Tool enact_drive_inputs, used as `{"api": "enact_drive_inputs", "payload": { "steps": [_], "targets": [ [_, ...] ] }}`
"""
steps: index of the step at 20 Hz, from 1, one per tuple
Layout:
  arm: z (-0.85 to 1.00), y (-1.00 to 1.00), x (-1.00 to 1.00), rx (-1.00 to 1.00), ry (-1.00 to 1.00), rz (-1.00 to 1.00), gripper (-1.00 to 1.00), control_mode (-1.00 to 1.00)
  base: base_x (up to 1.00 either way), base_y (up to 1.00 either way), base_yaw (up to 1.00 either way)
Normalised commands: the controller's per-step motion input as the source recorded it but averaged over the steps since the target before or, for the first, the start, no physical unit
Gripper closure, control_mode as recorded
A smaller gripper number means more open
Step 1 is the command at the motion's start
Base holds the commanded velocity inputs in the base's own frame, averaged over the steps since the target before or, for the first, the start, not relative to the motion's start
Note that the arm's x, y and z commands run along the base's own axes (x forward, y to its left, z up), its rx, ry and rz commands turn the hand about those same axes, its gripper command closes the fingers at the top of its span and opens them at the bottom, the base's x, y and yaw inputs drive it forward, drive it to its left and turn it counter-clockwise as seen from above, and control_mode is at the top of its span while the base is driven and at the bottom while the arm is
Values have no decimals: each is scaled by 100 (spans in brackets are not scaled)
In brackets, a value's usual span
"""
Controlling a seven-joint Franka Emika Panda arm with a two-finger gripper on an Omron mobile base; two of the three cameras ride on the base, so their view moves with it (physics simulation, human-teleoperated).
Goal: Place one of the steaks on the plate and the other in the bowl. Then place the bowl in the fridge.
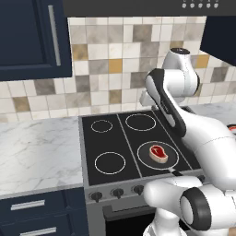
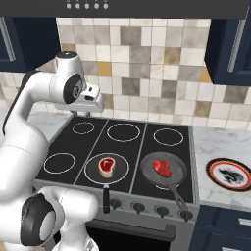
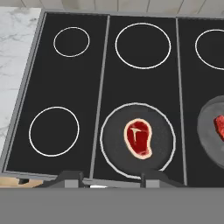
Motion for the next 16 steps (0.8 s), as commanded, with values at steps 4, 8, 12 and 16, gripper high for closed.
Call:
{"api": "enact_drive_inputs", "payload": {
  "steps": [4,8,12,16],
  "targets": [
    [-18,-14,-6,0,1,1,-100,-100,0,0,0],
    [-26,-34,-7,0,0,2,-100,-100,0,0,0],
    [-45,-41,-22,-5,1,1,-100,-100,0,0,0],
    [-58,-14,-17,-4,7,0,-100,-100,0,0,0]
  ]
}}
